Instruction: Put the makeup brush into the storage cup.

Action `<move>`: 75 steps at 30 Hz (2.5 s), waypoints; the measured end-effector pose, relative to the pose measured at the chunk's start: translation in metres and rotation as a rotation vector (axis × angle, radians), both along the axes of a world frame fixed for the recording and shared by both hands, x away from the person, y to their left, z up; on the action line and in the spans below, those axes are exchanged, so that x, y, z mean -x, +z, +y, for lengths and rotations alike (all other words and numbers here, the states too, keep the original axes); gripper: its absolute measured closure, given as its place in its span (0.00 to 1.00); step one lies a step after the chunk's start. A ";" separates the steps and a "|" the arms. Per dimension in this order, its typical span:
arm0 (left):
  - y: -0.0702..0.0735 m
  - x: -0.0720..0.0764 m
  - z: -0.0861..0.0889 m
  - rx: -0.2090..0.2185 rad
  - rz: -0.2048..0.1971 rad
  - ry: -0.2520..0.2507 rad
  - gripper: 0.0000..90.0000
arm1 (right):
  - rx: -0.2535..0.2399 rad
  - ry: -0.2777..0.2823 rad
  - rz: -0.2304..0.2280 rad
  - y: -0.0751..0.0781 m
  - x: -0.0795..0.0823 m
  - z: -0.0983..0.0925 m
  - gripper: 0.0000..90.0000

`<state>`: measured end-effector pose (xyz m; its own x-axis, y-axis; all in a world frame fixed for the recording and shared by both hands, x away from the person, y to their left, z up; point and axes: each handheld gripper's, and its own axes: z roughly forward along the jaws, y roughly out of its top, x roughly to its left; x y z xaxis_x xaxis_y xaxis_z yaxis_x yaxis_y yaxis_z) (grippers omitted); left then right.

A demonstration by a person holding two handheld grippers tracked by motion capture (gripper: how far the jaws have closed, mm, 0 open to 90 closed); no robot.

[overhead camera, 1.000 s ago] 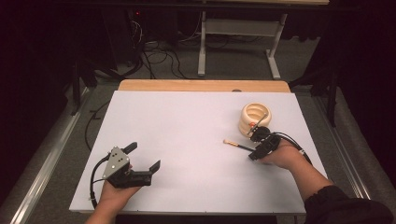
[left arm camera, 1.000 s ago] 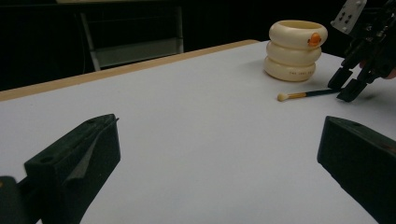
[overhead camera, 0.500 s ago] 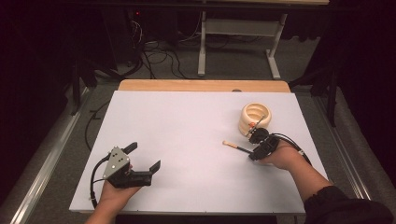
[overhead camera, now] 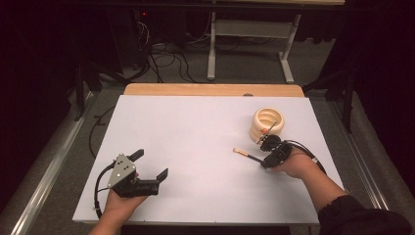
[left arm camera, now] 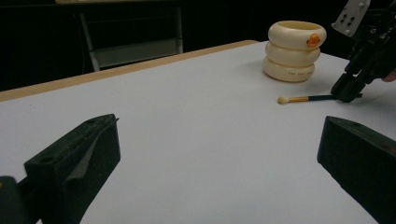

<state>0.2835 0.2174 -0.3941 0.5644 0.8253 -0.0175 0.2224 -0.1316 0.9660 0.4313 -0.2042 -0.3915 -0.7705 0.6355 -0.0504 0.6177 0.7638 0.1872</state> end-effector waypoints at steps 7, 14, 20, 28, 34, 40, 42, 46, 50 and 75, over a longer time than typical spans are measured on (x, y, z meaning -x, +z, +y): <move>0.000 0.000 0.000 0.001 0.001 0.000 0.00 | 0.011 -0.019 0.012 0.001 0.001 0.003 0.87; 0.000 0.000 0.000 0.000 0.001 -0.002 0.00 | 0.027 0.008 0.004 0.000 0.002 0.005 0.91; 0.000 0.000 0.000 -0.001 -0.001 -0.003 0.00 | 0.040 0.031 -0.003 -0.001 0.002 0.006 0.92; 0.000 0.000 -0.001 -0.002 0.001 -0.004 0.00 | 0.036 0.026 0.001 -0.001 0.002 0.006 0.93; -0.001 0.000 -0.001 0.001 0.003 -0.003 0.00 | 0.040 0.035 0.002 -0.001 0.002 0.006 0.96; -0.001 0.000 -0.001 0.000 0.003 -0.003 0.00 | 0.049 0.047 -0.001 -0.001 0.002 0.007 0.96; -0.001 0.000 -0.001 0.002 0.005 -0.002 0.00 | 0.050 0.050 -0.005 -0.001 0.002 0.008 0.96; -0.001 -0.001 0.000 0.005 0.005 -0.001 0.00 | 0.059 0.059 -0.009 0.000 0.002 0.009 0.96; -0.001 -0.001 0.000 0.003 0.005 -0.002 0.00 | 0.057 0.051 -0.015 0.002 0.004 0.008 0.96; -0.002 -0.001 -0.002 0.001 0.008 -0.002 0.00 | -0.166 -0.080 -0.199 0.016 0.029 -0.017 0.96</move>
